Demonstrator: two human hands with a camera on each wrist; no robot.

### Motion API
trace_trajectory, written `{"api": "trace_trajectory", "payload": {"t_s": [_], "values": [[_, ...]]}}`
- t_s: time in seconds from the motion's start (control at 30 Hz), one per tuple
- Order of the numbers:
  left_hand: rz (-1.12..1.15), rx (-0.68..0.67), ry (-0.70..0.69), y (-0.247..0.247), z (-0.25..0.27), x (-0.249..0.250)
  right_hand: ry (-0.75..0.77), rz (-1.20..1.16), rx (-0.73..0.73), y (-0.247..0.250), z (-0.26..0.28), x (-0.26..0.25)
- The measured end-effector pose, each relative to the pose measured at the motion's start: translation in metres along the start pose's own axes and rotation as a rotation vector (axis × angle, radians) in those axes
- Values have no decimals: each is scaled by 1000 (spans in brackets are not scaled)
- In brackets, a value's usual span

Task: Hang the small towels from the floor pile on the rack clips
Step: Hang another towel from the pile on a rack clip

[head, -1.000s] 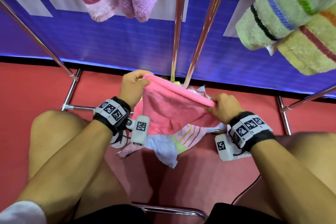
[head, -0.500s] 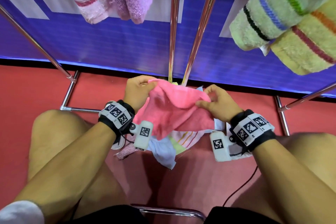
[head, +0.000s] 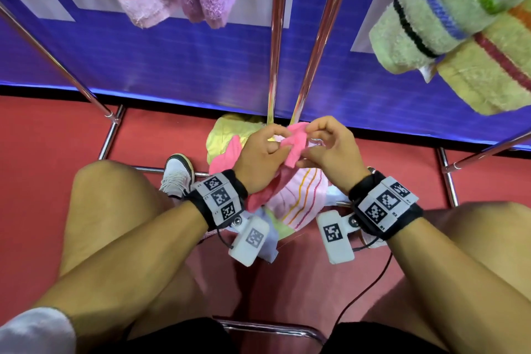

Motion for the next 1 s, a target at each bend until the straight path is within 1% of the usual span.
{"api": "trace_trajectory", "payload": {"t_s": [0.1,0.2,0.27,0.37,0.53,0.63,0.77,0.87,1.0], "values": [[66,48,19,5,-8,2,149,66,-87,-5,2,4],[124,47,75,5,-12,0,305,274,-145,-9,7,7],[143,17,102,2,-12,-3,387,404,-137,-9,9,9],[175,-28,103,-2,-10,-4,504,556,-113,-4,9,12],[164,-70,128,-1,-12,-3,607,760,-29,4,2,12],[164,-87,139,1,-16,-3,604,813,-18,12,-2,10],[168,-110,113,0,-15,-7,608,816,-73,18,-4,9],[184,-110,111,-1,-13,-9,558,834,-95,19,-3,11],[102,-119,78,-2,-11,-7,512,837,-85,23,-2,12]]}}
Point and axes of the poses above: each hand's wrist, its own z-axis away from the middle knuckle, its own y-axis out of the back of the hand, x = y × z, the point moved 2 cm from there along -z, towards the middle knuckle, and after that the axes turned 6 degrees about y, right-handed, at the moved point
